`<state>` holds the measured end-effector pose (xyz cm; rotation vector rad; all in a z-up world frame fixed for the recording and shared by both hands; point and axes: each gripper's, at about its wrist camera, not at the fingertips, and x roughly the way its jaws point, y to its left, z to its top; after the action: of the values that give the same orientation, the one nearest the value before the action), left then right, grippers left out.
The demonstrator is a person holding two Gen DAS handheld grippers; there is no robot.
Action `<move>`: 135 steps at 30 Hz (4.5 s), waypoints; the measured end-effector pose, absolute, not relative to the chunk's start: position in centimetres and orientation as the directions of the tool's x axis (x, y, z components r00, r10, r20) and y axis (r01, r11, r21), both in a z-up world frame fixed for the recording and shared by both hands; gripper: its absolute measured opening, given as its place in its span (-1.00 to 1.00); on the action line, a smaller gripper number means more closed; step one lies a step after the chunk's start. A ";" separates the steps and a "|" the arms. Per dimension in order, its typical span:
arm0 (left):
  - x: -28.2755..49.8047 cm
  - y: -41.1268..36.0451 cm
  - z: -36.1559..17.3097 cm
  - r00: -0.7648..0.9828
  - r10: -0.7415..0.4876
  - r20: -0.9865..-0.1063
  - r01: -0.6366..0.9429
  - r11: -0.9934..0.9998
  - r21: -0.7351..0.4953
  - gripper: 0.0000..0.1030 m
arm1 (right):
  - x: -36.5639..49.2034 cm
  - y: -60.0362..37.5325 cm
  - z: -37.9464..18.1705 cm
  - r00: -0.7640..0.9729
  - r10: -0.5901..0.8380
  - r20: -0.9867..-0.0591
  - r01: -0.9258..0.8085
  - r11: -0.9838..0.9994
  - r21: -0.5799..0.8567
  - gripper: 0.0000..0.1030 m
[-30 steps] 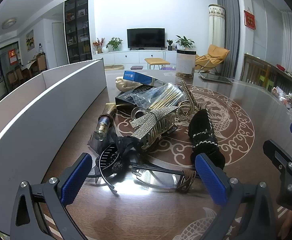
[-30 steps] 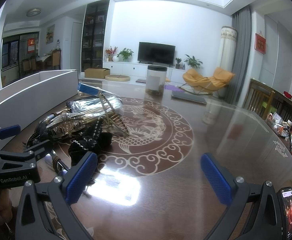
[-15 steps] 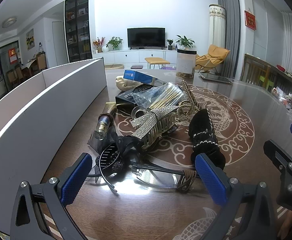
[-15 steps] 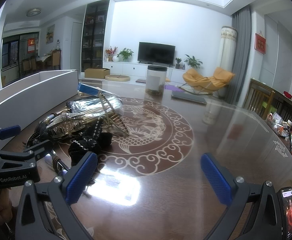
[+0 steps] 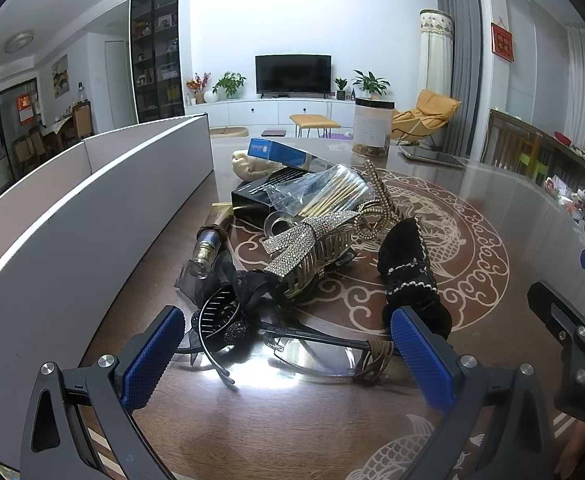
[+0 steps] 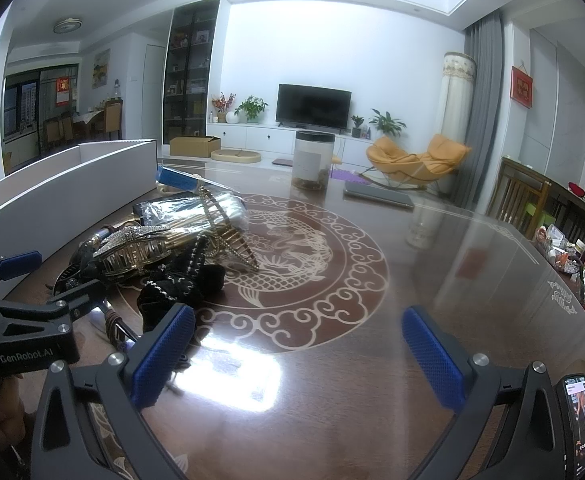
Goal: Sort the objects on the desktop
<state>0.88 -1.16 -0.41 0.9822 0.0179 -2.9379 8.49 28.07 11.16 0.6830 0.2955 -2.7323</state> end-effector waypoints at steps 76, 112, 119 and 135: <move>0.9 -1.3 -0.6 -0.794 -0.049 -0.605 0.064 -0.998 -0.003 1.00 | 8.5 28.1 11.2 -0.837 -0.246 -0.488 0.345 -0.931 -0.122 1.00; 0.9 -1.3 -0.6 -0.792 -0.053 -0.608 0.072 -0.997 -0.008 1.00 | 8.5 28.2 11.2 -0.838 -0.248 -0.487 0.346 -0.930 -0.121 1.00; 0.9 -1.3 -0.7 -0.792 -0.053 -0.608 0.074 -0.997 -0.009 1.00 | 8.5 28.2 11.2 -0.838 -0.248 -0.487 0.346 -0.930 -0.121 1.00; 0.9 -1.4 -0.6 -0.792 -0.056 -0.608 0.079 -0.997 -0.011 1.00 | 8.5 28.2 11.2 -0.838 -0.249 -0.487 0.346 -0.930 -0.121 1.00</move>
<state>0.89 -1.39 -0.64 0.9858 0.0550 -2.9076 8.53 28.18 11.16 0.6831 0.2929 -2.7289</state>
